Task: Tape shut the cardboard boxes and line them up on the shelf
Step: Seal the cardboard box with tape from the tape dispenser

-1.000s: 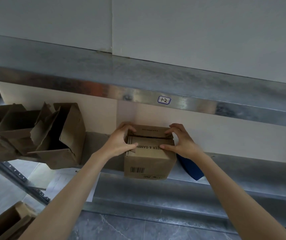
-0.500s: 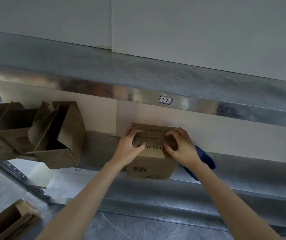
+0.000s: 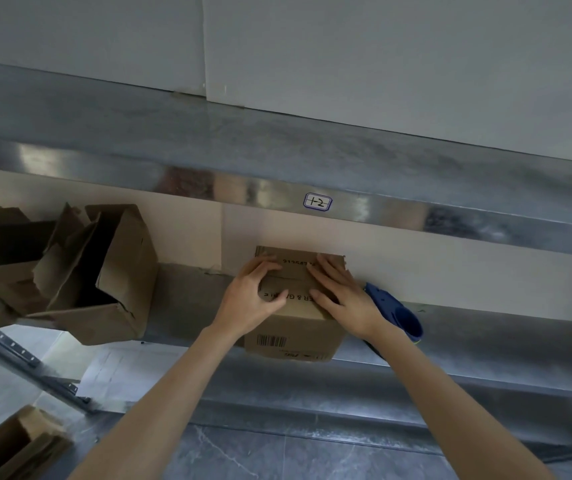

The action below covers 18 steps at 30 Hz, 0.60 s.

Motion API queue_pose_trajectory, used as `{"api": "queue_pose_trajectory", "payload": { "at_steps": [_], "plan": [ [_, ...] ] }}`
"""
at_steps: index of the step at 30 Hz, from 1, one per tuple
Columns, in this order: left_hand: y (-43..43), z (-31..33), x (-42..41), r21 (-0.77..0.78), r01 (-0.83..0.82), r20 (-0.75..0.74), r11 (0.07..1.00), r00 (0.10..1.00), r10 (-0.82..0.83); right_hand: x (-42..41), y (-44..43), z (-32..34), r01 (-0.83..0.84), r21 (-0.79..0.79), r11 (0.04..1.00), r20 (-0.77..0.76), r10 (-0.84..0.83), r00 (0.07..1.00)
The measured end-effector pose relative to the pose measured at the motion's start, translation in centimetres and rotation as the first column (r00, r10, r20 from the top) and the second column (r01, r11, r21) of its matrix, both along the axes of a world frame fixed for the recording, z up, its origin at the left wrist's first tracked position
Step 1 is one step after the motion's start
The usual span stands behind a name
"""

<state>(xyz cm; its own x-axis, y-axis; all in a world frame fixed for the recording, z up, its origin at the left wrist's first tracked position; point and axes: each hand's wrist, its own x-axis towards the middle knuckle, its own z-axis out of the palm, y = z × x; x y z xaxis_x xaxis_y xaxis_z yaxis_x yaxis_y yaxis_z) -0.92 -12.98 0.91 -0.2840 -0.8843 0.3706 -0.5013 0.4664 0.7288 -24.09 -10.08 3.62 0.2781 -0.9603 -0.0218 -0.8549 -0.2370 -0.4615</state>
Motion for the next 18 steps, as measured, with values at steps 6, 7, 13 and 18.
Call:
{"api": "queue_pose_trajectory", "payload": {
  "at_steps": [6,7,13,18],
  "plan": [
    [0.1,-0.1,-0.1,0.025,-0.022,-0.04,0.999,0.999,0.023,-2.1,0.5,-0.9,0.432,-0.11,0.895,0.587,-0.292,0.755],
    [0.1,-0.1,-0.1,0.029,-0.027,-0.044,0.999,0.999,0.028,-3.2,0.5,-1.5,0.494,-0.125,0.86,0.536,-0.361,0.763],
    [0.1,-0.2,-0.3,0.038,-0.025,-0.075,0.999,0.997,0.028,-7.5,2.1,-5.5,0.588,-0.08,0.805,0.011,-0.589,0.808],
    [0.0,-0.4,-0.3,0.034,-0.025,-0.095,0.999,0.995,0.028,-7.9,2.8,-6.9,0.569,-0.072,0.819,-0.189,-0.571,0.799]
  ]
}}
